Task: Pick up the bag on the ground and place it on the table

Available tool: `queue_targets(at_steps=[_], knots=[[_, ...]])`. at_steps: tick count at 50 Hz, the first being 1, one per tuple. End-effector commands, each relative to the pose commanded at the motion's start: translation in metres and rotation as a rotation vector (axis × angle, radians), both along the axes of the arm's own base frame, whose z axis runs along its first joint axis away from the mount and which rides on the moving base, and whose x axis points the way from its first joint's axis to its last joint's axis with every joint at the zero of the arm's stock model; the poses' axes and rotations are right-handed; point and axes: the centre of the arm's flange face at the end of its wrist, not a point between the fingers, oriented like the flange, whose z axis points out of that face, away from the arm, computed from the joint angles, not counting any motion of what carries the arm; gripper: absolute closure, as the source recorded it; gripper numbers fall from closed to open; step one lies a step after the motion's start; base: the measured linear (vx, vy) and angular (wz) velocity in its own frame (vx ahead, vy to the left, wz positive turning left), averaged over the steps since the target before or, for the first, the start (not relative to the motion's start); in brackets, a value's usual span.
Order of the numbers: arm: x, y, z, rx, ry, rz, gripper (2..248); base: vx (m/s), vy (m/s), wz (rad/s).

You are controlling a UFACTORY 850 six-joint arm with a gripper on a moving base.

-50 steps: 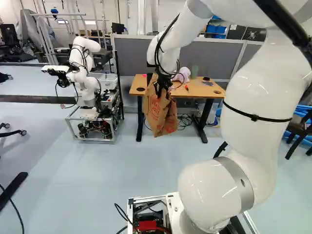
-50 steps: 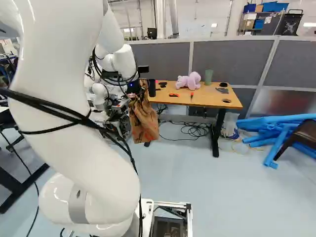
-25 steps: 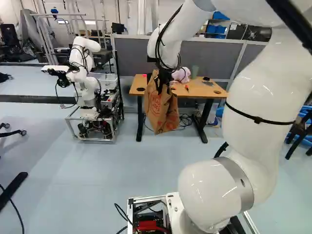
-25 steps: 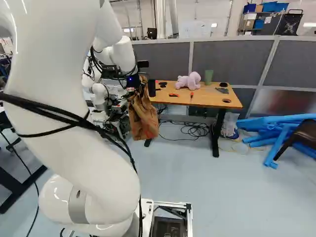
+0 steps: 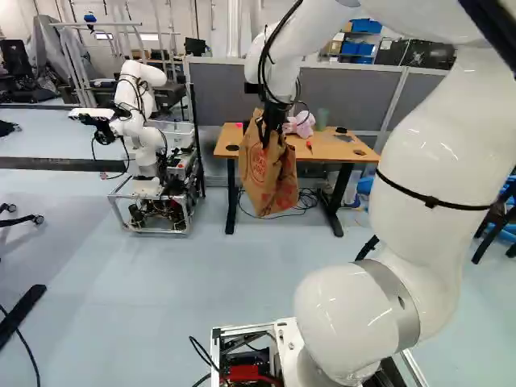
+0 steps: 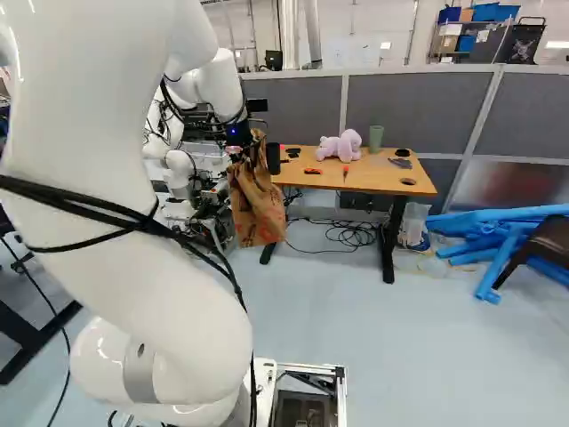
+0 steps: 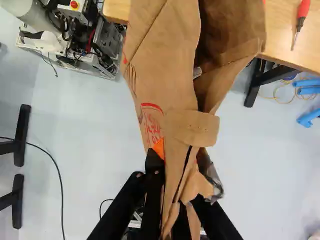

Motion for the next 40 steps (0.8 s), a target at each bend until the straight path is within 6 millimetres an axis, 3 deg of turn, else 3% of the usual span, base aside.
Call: queue_targets(at_steps=[40], knots=[[0.000, -0.003, 0.052, -0.001, 0.012, -0.006, 229, 0.000, 0.000, 0.000]])
